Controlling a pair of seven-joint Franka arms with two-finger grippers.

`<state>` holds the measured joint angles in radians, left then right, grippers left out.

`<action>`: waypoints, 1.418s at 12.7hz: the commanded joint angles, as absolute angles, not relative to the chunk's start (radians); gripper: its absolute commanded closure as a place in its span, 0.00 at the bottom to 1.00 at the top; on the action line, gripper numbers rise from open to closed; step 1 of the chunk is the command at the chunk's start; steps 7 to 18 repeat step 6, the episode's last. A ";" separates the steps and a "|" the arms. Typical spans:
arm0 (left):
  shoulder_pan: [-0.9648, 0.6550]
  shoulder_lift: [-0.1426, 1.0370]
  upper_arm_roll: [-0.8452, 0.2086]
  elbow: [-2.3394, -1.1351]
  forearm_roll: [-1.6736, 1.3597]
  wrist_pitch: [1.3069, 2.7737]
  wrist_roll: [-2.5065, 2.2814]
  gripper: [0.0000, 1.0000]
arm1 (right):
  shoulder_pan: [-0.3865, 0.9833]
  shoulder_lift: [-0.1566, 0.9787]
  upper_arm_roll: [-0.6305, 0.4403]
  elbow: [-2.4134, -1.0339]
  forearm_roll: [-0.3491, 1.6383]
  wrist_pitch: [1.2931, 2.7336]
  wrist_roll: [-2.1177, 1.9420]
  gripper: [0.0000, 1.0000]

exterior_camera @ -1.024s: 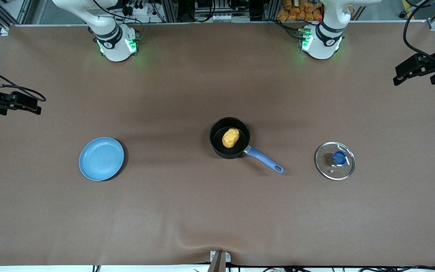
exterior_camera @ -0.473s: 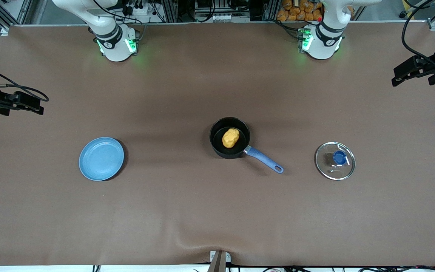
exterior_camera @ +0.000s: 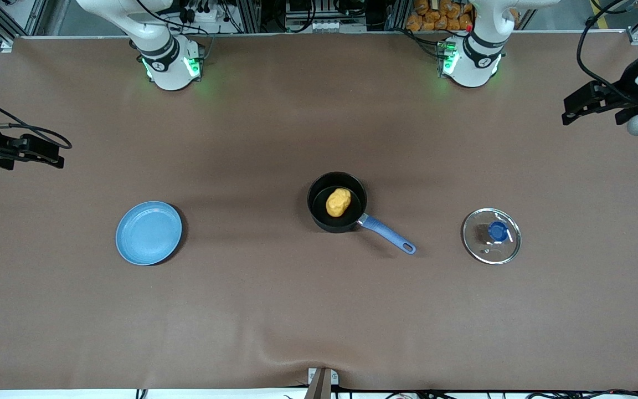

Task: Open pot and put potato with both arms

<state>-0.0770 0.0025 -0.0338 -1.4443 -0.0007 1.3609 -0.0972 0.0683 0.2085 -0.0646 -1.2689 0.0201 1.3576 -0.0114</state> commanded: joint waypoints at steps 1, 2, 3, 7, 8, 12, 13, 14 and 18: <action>-0.071 -0.022 -0.040 -1.463 0.002 1.364 -0.089 0.00 | 0.066 0.176 -0.063 -1.299 0.018 1.367 -0.009 0.00; -0.072 -0.018 -0.040 -1.460 0.002 1.365 -0.087 0.00 | 0.064 0.176 -0.063 -1.299 0.020 1.368 -0.009 0.00; -0.072 -0.015 -0.040 -1.459 0.002 1.365 -0.087 0.00 | 0.064 0.176 -0.063 -1.299 0.020 1.370 -0.009 0.00; -0.074 -0.015 -0.040 -1.459 0.002 1.365 -0.087 0.00 | 0.063 0.176 -0.063 -1.299 0.020 1.371 -0.009 0.00; -0.074 -0.015 -0.040 -1.459 0.002 1.365 -0.087 0.00 | 0.063 0.176 -0.063 -1.299 0.020 1.371 -0.009 0.00; -0.074 -0.015 -0.040 -1.459 0.002 1.365 -0.087 0.00 | 0.063 0.176 -0.063 -1.299 0.020 1.371 -0.009 0.00; -0.074 -0.015 -0.040 -1.459 0.002 1.365 -0.087 0.00 | 0.063 0.176 -0.063 -1.299 0.020 1.371 -0.009 0.00; -0.074 -0.015 -0.040 -1.459 0.002 1.365 -0.087 0.00 | 0.063 0.176 -0.063 -1.299 0.020 1.371 -0.009 0.00; -0.074 -0.015 -0.040 -1.459 0.002 1.365 -0.087 0.00 | 0.063 0.176 -0.063 -1.299 0.020 1.371 -0.009 0.00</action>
